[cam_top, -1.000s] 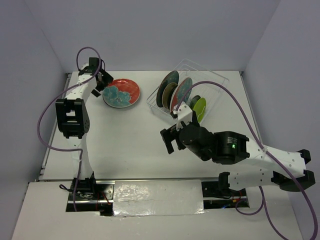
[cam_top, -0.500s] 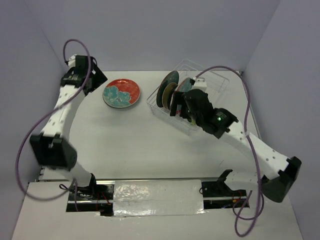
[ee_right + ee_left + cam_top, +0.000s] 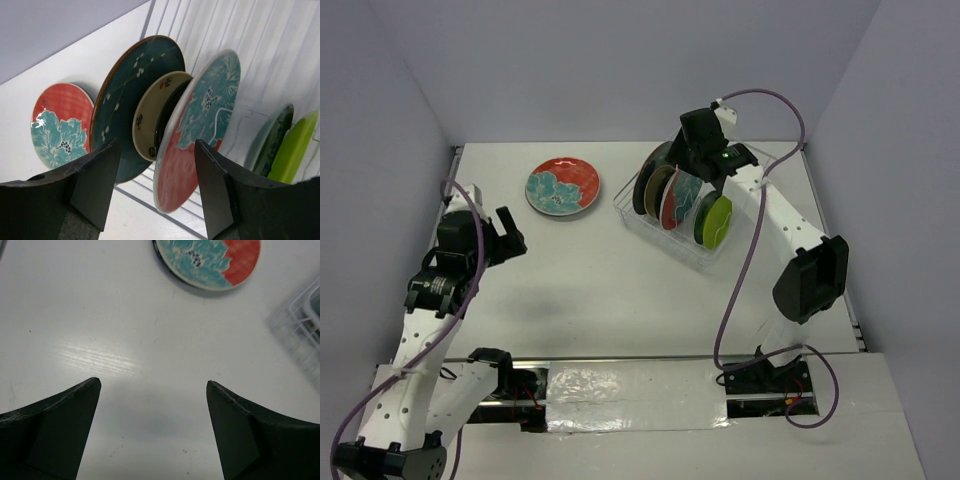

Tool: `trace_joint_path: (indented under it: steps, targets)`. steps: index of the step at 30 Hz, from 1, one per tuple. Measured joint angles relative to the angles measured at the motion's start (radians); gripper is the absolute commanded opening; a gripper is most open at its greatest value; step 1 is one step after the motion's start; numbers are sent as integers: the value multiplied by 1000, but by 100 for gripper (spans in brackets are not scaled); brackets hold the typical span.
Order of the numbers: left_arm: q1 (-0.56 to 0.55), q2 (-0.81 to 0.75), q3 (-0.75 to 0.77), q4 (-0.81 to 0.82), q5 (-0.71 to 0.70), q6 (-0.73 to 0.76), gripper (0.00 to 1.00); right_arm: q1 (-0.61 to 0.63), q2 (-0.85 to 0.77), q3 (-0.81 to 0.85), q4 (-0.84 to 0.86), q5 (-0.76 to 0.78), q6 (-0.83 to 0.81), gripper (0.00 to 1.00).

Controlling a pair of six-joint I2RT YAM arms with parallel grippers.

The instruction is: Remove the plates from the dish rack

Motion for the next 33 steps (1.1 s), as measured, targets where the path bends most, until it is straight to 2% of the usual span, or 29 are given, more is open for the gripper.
trace_joint_path:
  steps: [4,5,8,11,15,17,21,25,30,33]
  targets:
    - [-2,2,-96,11,9,19,100,-8,62,69,-31,-2,13,66]
    - [-2,4,-106,8,11,19,99,-8,77,87,-39,-1,14,61]
    - [-2,14,-109,17,12,21,99,-8,111,109,-56,0,21,57]
    - [-2,14,-109,30,12,21,100,-8,127,106,-72,1,30,45]
    - [-2,14,-109,37,13,21,99,-8,128,106,-76,2,42,43]
    - [-2,14,-109,38,13,21,100,-10,128,106,-77,2,43,34]
    - [-2,14,-109,39,12,21,99,-11,129,105,-81,2,47,30]
    - [-2,15,-109,38,12,21,99,-13,129,97,-80,-3,54,21]
    - [-2,15,-109,38,12,21,100,-13,125,88,-75,-8,92,0]
    - [-2,15,-109,38,12,21,100,-15,112,68,-62,-13,106,0]
